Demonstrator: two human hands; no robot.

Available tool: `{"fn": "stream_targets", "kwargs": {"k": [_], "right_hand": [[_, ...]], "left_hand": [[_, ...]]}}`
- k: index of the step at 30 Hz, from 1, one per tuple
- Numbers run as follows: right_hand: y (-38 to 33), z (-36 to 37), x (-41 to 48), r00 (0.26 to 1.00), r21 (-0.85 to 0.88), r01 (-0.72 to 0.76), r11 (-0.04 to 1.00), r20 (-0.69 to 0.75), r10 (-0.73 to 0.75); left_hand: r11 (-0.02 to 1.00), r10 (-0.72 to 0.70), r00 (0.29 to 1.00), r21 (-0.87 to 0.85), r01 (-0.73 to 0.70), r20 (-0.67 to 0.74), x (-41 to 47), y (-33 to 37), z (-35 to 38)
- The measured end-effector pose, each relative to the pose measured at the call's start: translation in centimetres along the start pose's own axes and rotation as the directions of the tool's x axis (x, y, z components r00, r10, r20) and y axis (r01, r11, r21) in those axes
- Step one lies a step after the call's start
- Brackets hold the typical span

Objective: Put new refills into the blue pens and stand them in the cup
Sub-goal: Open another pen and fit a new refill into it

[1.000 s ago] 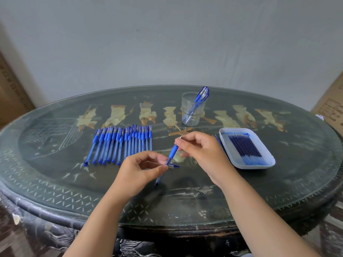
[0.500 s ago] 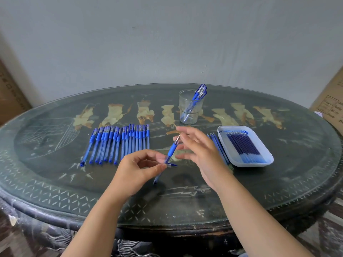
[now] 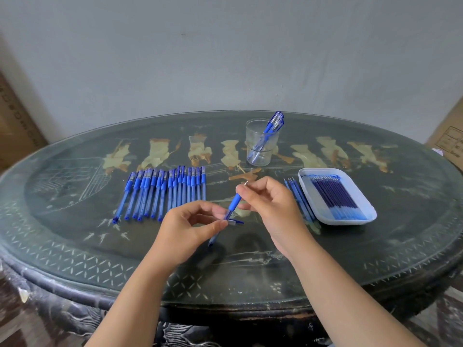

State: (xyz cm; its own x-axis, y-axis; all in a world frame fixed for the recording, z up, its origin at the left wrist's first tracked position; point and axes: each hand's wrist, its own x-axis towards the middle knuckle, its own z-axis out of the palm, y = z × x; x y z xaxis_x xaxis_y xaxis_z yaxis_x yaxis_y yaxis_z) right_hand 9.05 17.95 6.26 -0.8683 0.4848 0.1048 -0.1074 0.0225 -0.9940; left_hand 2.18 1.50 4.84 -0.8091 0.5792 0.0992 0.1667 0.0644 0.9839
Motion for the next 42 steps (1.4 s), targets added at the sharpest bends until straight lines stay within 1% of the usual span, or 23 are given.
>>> {"fn": "stream_targets", "kwargs": {"k": [3,6,8,10,13,16,18,20,21,22,23,24,25,29,31,32,34,36,37,38,39,40,42], "right_hand": [[-0.1,0.1,0.0,1.0,0.026,-0.013,1.0,-0.006,0.013],[-0.3,-0.3,0.0,0.996,0.145,-0.042,0.989,0.078,0.031],[-0.5,-0.3,-0.1,0.994,0.113,-0.022,0.993,0.107,0.01],[-0.4,-0.2,-0.1,0.997,0.064,0.005,0.998,0.082,-0.01],[-0.3,0.1,-0.1,0.999,0.058,0.003,0.998,0.045,-0.006],[0.0,0.0,0.1,0.998,0.041,0.009,0.999,0.055,-0.011],[0.2,0.1,0.2,0.996,0.058,0.004,0.998,0.089,-0.009],[0.4,0.1,0.3,0.996,0.066,-0.028,0.997,0.087,0.022],[0.7,0.0,0.4,0.997,-0.028,-0.029,0.999,0.067,0.031],[1.2,-0.1,0.5,0.998,-0.212,-0.001,0.977,0.056,0.014],[1.6,0.0,0.5,0.997,-0.421,0.039,0.906,0.071,-0.01],[2.0,0.2,0.4,0.995,-0.577,0.081,0.813,0.1,-0.028],[2.4,0.5,0.3,0.99,-0.654,0.116,0.747,0.133,-0.037],[3.2,1.1,0.3,0.974,-0.765,0.197,0.613,0.225,-0.031],[3.1,1.1,0.4,0.975,-0.77,0.196,0.607,0.216,-0.04],[2.9,0.9,0.4,0.982,-0.748,0.17,0.642,0.185,-0.045],[2.4,0.4,0.6,0.996,-0.618,0.064,0.784,0.085,-0.014],[1.5,-0.1,0.9,0.996,-0.329,-0.084,0.941,-0.002,0.088],[1.1,-0.4,1.0,0.99,-0.139,-0.141,0.98,-0.022,0.139],[0.5,-0.6,1.0,0.985,0.049,-0.167,0.985,-0.028,0.169],[-0.1,-0.8,0.9,0.984,0.212,-0.168,0.963,-0.028,0.178],[-0.6,-1.0,0.8,0.985,0.325,-0.156,0.933,-0.023,0.172],[-1.4,-1.3,0.6,0.989,0.419,-0.129,0.899,-0.012,0.148]], "left_hand": [[1.0,-0.003,1.0,-0.007,0.003,0.007,0.0,0.0,0.0],[1.0,-0.014,1.0,-0.025,0.015,0.017,0.1,0.1,-0.2],[1.0,-0.015,1.0,-0.015,0.016,0.018,0.1,0.1,-0.3],[1.0,-0.016,1.0,0.004,0.016,0.013,0.1,0.0,-0.3],[1.0,-0.011,1.0,0.026,0.011,0.005,0.0,0.1,-0.2],[0.999,-0.014,1.0,0.041,0.014,0.0,0.0,0.2,-0.4],[0.999,-0.025,1.0,0.024,0.025,-0.015,0.0,0.2,-0.8],[0.998,-0.051,0.997,-0.023,0.05,-0.053,-0.1,0.2,-1.3],[0.997,-0.069,0.995,-0.045,0.066,-0.077,-0.1,0.2,-1.5],[0.995,-0.086,0.992,-0.056,0.081,-0.097,-0.2,0.2,-1.6],[0.994,-0.098,0.989,-0.058,0.092,-0.11,-0.2,0.3,-1.7],[0.993,-0.104,0.988,-0.059,0.098,-0.116,-0.3,0.3,-1.8],[0.993,-0.107,0.987,-0.062,0.1,-0.118,-0.3,0.3,-1.8],[0.991,-0.118,0.986,-0.081,0.11,-0.115,-0.3,0.4,-1.8],[0.99,-0.123,0.988,-0.088,0.114,-0.098,-0.3,0.5,-1.8],[0.989,-0.123,0.989,-0.089,0.115,-0.082,-0.4,0.5,-1.8],[0.989,-0.127,0.991,-0.085,0.123,-0.043,-0.4,0.6,-1.8],[0.988,-0.139,0.99,-0.064,0.139,0.007,-0.5,0.6,-1.7],[0.988,-0.143,0.989,-0.05,0.144,0.035,-0.5,0.6,-1.7],[0.988,-0.145,0.988,-0.04,0.148,0.06,-0.5,0.5,-1.6],[0.988,-0.146,0.986,-0.034,0.149,0.08,-0.5,0.5,-1.5],[0.989,-0.143,0.985,-0.032,0.147,0.096,-0.5,0.5,-1.4],[0.99,-0.134,0.984,-0.034,0.139,0.12,-0.5,0.6,-1.3]]}}
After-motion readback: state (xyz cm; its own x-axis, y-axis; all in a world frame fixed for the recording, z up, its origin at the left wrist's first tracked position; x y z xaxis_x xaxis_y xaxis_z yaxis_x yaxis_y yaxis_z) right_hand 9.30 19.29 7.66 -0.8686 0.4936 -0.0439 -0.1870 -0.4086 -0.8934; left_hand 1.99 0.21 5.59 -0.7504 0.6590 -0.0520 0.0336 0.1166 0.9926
